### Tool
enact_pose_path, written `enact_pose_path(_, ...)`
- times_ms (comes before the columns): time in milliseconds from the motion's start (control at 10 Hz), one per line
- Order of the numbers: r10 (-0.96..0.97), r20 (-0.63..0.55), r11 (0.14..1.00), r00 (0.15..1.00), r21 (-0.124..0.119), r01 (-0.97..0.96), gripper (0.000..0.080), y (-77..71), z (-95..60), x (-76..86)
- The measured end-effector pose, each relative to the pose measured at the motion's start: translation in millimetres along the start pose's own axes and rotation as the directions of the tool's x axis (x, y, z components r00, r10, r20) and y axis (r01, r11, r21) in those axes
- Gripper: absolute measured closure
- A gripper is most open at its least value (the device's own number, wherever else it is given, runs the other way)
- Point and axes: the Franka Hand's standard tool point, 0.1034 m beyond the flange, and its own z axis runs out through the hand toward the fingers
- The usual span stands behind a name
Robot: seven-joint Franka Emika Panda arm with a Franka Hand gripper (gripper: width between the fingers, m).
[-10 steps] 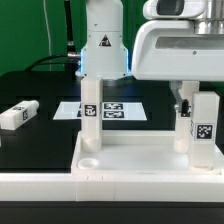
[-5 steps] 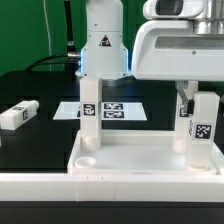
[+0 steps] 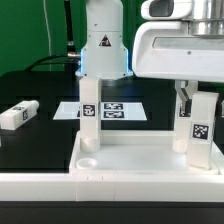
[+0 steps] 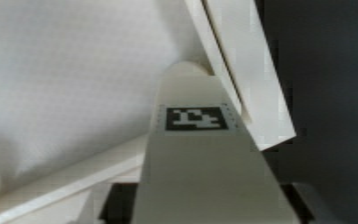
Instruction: Assemble desk
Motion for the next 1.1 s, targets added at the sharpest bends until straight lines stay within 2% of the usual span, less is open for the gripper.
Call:
enact_pose_path(100,0.117,0.002,0.993,0.993,0.023,-0.117,0.0509,2.9,0.6,1.7)
enact_pose_path(200,0.228,0.006,0.973,0.974,0.029,-0.228,0.0509,3.6,1.0,1.7)
enact_pose_path(400,0.441,0.012,0.897,0.897,0.03,-0.441,0.0509,4.1,1.4,1.6)
enact_pose_path(500,0.476,0.012,0.879,0.879,0.029,-0.476,0.0509,4.5,1.4,1.8)
enact_pose_path(700,0.637,0.019,0.77,0.771,0.023,-0.637,0.0509,4.3,1.5,1.4)
enact_pose_path(1100,0.797,0.024,0.604,0.604,0.015,-0.797,0.0509,4.2,1.5,1.2)
